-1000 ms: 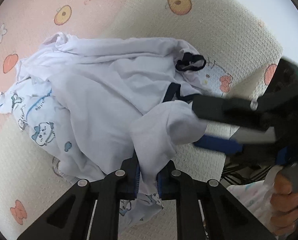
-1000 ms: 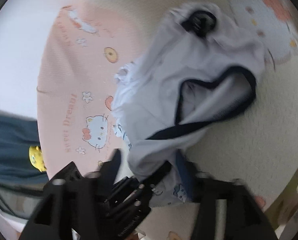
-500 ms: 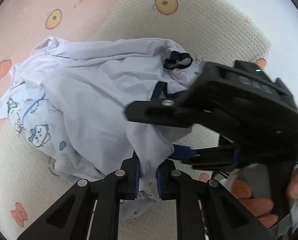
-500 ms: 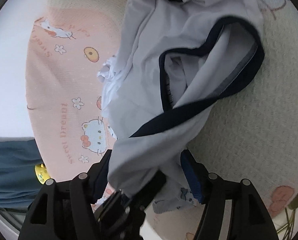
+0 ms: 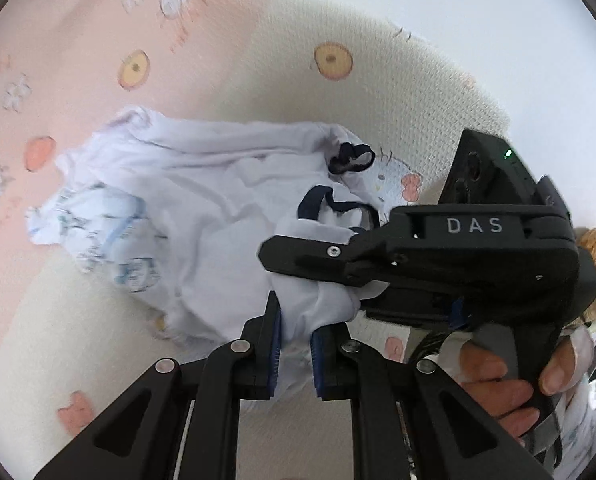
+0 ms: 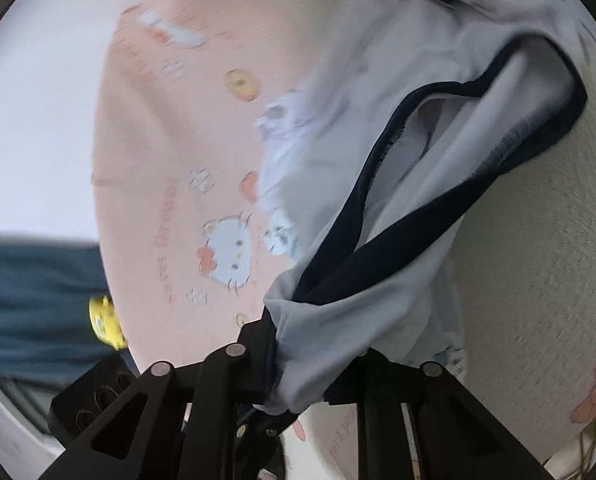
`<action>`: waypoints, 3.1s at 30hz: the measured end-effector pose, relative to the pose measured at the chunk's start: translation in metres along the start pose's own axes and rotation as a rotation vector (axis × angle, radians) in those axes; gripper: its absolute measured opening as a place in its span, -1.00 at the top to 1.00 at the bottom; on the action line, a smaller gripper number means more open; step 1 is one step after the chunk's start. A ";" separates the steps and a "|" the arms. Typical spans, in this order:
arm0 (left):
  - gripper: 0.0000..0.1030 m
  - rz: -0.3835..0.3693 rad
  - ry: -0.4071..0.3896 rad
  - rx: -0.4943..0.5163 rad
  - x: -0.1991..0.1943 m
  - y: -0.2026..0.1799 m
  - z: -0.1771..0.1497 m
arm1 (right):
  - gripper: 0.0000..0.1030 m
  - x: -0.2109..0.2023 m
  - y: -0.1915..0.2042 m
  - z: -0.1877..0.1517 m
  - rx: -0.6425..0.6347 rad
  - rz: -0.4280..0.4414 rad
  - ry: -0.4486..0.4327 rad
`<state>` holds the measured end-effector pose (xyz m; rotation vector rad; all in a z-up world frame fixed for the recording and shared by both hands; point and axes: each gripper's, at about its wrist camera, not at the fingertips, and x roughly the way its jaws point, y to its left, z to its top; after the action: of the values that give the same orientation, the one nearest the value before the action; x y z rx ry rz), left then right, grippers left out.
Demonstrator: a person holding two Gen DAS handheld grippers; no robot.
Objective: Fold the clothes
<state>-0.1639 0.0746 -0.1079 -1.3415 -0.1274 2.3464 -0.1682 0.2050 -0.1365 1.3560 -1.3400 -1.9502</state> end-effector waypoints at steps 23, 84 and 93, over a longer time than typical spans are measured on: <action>0.72 -0.064 0.062 -0.376 -0.040 0.080 -0.067 | -0.07 0.015 0.050 -0.050 -0.352 -0.329 0.177; -0.81 0.068 0.091 -0.374 0.089 0.057 -0.032 | -0.07 0.020 -0.027 0.086 -0.611 -0.900 0.023; 0.65 0.346 0.023 -0.129 0.067 0.020 -0.019 | 0.85 0.017 -0.019 0.071 -0.700 -1.011 -0.052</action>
<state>-0.1832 0.0814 -0.1772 -1.5576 -0.0427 2.6437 -0.2352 0.2345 -0.1564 1.7164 0.1998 -2.6617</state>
